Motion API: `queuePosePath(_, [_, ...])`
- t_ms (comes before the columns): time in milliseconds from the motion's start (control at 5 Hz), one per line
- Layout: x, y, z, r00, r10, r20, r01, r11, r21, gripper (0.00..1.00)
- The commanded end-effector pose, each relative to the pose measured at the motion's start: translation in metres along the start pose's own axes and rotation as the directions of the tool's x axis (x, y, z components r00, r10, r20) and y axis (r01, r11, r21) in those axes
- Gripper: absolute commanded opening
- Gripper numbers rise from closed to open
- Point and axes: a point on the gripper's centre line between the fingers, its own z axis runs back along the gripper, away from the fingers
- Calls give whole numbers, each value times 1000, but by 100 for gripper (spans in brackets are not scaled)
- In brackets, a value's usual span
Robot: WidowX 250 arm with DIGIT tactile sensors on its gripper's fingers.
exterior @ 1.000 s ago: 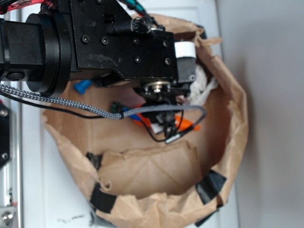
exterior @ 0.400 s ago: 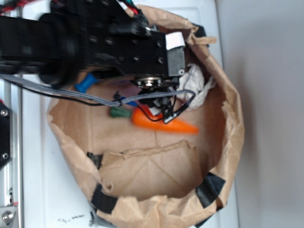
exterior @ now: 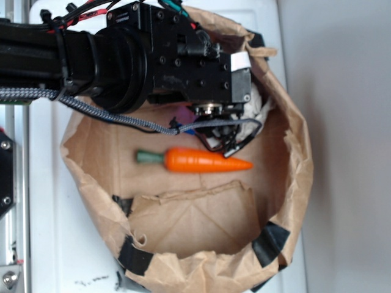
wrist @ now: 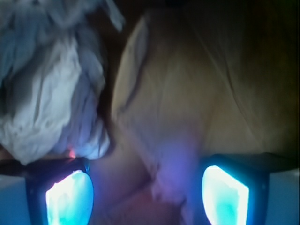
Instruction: Grab the blue bottle.
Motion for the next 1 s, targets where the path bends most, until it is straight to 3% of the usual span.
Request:
queuePosePath(0, [9, 2, 22, 999, 44, -11, -44, 999, -17, 0])
queuePosePath(400, [7, -5, 105, 997, -19, -68, 10, 992, -129, 0])
queuePosePath(600, [-6, -6, 133, 992, -113, -55, 100, 975, -200, 0])
queuePosePath(800, [-25, -5, 150, 940, -339, 34, 335, 901, -276, 0])
